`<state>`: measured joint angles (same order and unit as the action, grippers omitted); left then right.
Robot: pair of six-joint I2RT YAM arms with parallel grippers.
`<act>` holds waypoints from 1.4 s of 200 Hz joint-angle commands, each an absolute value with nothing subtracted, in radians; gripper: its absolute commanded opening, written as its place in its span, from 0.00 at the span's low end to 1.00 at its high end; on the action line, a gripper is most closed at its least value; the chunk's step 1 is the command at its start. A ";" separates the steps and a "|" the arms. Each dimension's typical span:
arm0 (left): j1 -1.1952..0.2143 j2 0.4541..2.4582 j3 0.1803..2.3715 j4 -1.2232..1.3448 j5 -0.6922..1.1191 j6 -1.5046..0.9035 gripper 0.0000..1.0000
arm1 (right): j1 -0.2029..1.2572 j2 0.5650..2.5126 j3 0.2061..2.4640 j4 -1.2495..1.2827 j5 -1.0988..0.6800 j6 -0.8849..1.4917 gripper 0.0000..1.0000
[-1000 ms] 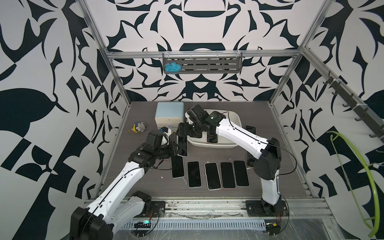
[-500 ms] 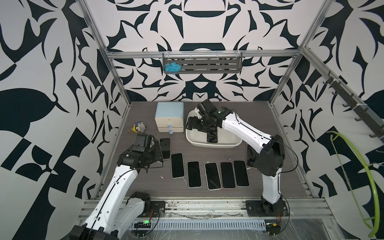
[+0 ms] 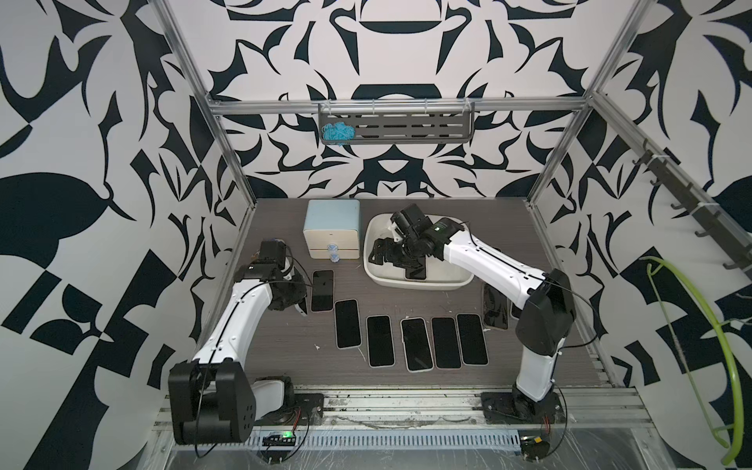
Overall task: Take the phone out of the storage box
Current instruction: Place the phone at the center of the board.
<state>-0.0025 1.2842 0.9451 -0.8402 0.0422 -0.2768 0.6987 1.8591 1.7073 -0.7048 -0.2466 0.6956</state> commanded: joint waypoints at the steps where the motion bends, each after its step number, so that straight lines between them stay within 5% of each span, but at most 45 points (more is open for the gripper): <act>1: 0.021 1.347 0.991 -0.780 0.085 -0.163 0.00 | 0.662 1.839 1.759 -0.825 -0.137 0.629 0.88; 120: 0.064 1.708 1.048 -0.735 0.304 0.056 0.00 | 0.584 1.759 1.670 -0.895 -0.036 0.556 0.91; 131: 0.058 1.715 1.050 -0.733 0.325 0.048 0.00 | 0.574 1.779 1.679 -0.917 0.013 0.546 0.99; 202: 0.020 1.884 1.137 -0.812 0.317 0.019 0.05 | 0.534 2.043 1.839 -0.985 0.122 0.452 0.99; 243: 0.023 1.897 1.174 -0.872 0.227 0.009 0.40 | 0.529 2.163 1.932 -0.978 0.093 0.439 0.99; 247: 0.024 1.894 1.174 -0.873 0.226 0.008 0.56 | 0.529 2.174 1.941 -0.976 0.092 0.439 0.99; 250: 0.023 1.890 1.174 -0.874 0.224 0.006 0.87 | 0.529 2.183 1.948 -0.976 0.093 0.437 0.99; 253: 0.024 1.887 1.174 -0.875 0.223 0.005 0.98 | 0.529 2.191 1.957 -0.977 0.093 0.437 0.99; 280: 0.024 1.844 1.165 -0.884 0.206 -0.005 1.00 | 0.517 2.280 2.043 -1.000 0.097 0.436 0.99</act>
